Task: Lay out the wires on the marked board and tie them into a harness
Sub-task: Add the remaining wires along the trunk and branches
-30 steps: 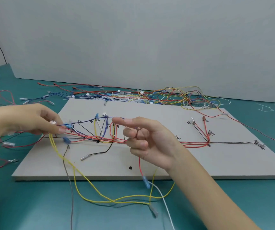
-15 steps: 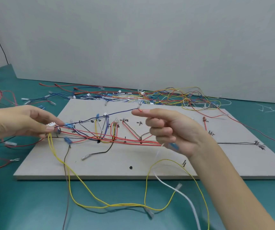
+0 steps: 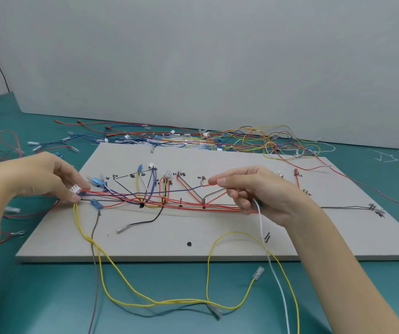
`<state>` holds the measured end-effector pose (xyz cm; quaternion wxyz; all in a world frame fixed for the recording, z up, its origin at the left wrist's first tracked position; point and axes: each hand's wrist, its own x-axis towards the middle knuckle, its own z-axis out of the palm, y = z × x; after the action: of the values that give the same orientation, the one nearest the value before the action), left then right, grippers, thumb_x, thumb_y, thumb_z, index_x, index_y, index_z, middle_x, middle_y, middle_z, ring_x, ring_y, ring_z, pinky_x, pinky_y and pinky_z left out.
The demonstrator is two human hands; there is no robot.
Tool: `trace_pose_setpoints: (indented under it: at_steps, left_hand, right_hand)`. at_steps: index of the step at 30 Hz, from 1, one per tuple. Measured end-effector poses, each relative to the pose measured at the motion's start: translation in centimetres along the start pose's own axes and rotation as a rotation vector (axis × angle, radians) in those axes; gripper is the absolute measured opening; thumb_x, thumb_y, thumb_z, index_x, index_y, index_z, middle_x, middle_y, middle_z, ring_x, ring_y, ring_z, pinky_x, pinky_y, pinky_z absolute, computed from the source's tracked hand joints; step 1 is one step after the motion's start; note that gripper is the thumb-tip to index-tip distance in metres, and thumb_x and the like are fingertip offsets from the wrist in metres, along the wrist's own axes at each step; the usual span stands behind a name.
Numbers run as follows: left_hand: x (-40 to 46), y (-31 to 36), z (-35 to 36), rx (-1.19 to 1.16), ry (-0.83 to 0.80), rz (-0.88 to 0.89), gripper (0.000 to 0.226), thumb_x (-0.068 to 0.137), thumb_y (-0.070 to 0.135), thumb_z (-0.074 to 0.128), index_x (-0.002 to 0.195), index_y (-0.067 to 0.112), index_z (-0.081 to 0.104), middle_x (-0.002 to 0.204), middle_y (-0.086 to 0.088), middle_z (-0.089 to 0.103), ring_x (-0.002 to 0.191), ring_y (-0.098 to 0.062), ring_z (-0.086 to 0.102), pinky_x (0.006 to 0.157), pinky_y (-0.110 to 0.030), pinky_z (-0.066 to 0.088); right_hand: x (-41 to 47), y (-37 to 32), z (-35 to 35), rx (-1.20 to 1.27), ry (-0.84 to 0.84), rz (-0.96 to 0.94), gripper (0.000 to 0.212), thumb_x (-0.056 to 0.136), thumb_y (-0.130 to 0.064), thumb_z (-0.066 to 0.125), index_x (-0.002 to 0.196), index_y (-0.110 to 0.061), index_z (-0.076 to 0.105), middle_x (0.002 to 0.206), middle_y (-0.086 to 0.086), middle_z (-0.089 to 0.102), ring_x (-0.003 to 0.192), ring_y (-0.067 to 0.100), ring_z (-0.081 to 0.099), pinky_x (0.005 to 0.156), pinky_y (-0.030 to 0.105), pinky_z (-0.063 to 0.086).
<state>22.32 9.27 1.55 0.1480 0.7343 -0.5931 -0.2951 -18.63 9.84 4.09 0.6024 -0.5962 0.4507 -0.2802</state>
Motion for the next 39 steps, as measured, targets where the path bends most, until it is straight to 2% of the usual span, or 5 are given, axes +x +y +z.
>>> trace_pose_setpoints:
  at_steps: [9,20,26,30,39]
  left_hand:
    - [0.1,-0.8,-0.5,-0.047,-0.01,-0.057,0.085,-0.001,0.064,0.087,0.078,0.036,0.076,0.072,0.001,0.075,0.048,-0.006,0.062,0.05,-0.023,0.044]
    - [-0.8,-0.2,-0.2,-0.054,0.116,-0.163,0.057,0.014,0.041,0.093,0.066,0.024,0.076,0.066,-0.009,0.071,0.051,-0.02,0.065,0.049,-0.025,0.053]
    - [-0.8,0.6,0.1,-0.062,0.112,-0.203,0.038,0.033,0.022,0.096,0.064,0.019,0.075,0.052,-0.012,0.065,0.037,-0.017,0.056,0.041,-0.023,0.047]
    - [-0.7,1.1,0.3,-0.054,0.122,-0.224,0.026,0.05,0.009,0.095,0.061,0.018,0.074,0.05,-0.011,0.064,0.038,-0.017,0.057,0.041,-0.023,0.048]
    - [-1.3,1.9,0.5,-0.13,0.115,-0.251,0.022,0.06,0.0,0.089,0.075,0.004,0.072,0.044,-0.008,0.061,0.033,-0.014,0.057,0.033,-0.018,0.043]
  right_hand:
    - [-0.4,1.2,-2.6,0.102,0.077,0.004,0.018,0.09,-0.014,0.06,0.094,-0.014,0.078,0.059,-0.005,0.052,0.034,0.004,0.024,0.038,0.018,0.015]
    - [0.0,1.7,-2.8,0.188,0.125,-0.02,0.021,0.089,-0.013,0.06,0.093,-0.016,0.08,0.066,-0.005,0.055,0.051,0.008,0.045,0.044,0.018,0.035]
    - [-0.1,1.1,-3.0,0.842,-0.025,0.014,0.026,0.074,-0.005,0.065,0.097,-0.006,0.074,0.073,0.002,0.06,0.052,0.009,0.058,0.046,0.017,0.049]
    - [-0.2,1.1,-3.3,1.118,-0.142,-0.001,0.062,0.052,0.014,0.081,0.108,-0.004,0.063,0.084,0.008,0.06,0.043,0.006,0.052,0.037,0.015,0.044]
    - [-1.3,0.9,-4.1,0.776,-0.076,-0.014,0.056,0.071,-0.009,0.067,0.126,-0.004,0.057,0.082,0.002,0.062,0.028,0.003,0.033,0.026,0.011,0.023]
